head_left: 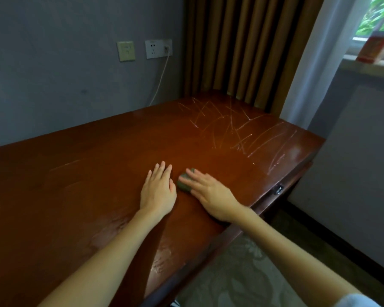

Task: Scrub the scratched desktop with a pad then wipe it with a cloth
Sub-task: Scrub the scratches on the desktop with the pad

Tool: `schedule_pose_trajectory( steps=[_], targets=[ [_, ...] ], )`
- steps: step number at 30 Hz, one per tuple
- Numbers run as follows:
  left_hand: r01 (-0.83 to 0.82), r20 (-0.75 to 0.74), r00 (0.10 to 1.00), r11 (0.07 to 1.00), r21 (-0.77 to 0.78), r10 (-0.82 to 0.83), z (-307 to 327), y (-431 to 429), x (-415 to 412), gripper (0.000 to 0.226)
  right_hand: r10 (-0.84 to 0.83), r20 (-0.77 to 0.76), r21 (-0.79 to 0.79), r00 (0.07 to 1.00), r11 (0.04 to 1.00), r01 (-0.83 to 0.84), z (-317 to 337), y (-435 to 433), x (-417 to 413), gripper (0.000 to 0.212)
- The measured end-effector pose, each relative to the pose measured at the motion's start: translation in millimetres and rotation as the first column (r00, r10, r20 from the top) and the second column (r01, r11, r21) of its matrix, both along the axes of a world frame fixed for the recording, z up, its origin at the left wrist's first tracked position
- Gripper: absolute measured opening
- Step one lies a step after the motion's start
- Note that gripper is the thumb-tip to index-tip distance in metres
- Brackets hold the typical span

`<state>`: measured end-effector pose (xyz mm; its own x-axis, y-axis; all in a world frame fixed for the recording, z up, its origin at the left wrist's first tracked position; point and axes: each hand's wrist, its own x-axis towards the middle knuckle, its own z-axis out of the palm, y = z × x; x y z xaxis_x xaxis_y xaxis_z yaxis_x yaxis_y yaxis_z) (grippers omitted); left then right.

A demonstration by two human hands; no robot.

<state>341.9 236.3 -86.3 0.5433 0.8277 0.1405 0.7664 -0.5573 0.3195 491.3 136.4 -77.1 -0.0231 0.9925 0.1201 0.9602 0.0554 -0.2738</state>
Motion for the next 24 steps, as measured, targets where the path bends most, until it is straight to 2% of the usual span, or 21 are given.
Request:
schedule_pose_trajectory(
  steps=[2,3,5,8,12,14,16,20,22,24],
  targets=[
    [0.000,0.002,1.000,1.000,-0.001,0.000,0,1,-1,0.051,0.097,-0.041,-0.005,0.994,0.995,-0.097,-3,-42,0,0.045],
    [0.001,0.002,1.000,1.000,-0.001,-0.001,0,1,-1,0.051,0.083,-0.059,-0.007,0.995,0.997,-0.083,-2,-57,10,0.045],
    [0.000,-0.001,1.000,1.000,-0.001,0.000,0,0,0,0.051,-0.046,-0.079,0.006,0.996,0.999,0.047,2,-69,42,0.046],
    [-0.010,-0.005,1.000,1.000,-0.002,0.010,0,-1,0,0.051,-0.258,-0.079,-0.019,0.963,0.966,0.257,5,-41,91,0.046],
    [-0.014,0.006,1.000,1.000,-0.011,0.014,1,-3,-1,0.050,-0.364,-0.028,-0.060,0.931,0.930,0.361,2,29,95,0.046],
    [-0.009,0.010,1.000,1.000,-0.017,0.009,3,-4,-2,0.050,-0.331,-0.032,-0.038,0.943,0.943,0.330,3,48,67,0.047],
    [-0.005,0.020,1.000,1.000,-0.009,0.005,5,-4,-3,0.050,-0.214,-0.052,-0.011,0.975,0.977,0.214,2,41,30,0.048],
    [-0.029,0.062,0.998,1.000,-0.011,0.029,4,-5,-3,0.051,0.060,-0.053,0.036,0.997,0.998,-0.058,-6,-33,-15,0.048],
    [-0.033,0.069,0.997,0.999,0.008,0.033,3,-5,-3,0.051,0.044,-0.068,0.019,0.997,0.999,-0.042,-6,-59,1,0.048],
    [-0.033,0.071,0.997,0.999,0.021,0.031,1,-4,-2,0.052,-0.077,-0.079,0.015,0.994,0.997,0.078,-3,-58,34,0.051]
  ],
)
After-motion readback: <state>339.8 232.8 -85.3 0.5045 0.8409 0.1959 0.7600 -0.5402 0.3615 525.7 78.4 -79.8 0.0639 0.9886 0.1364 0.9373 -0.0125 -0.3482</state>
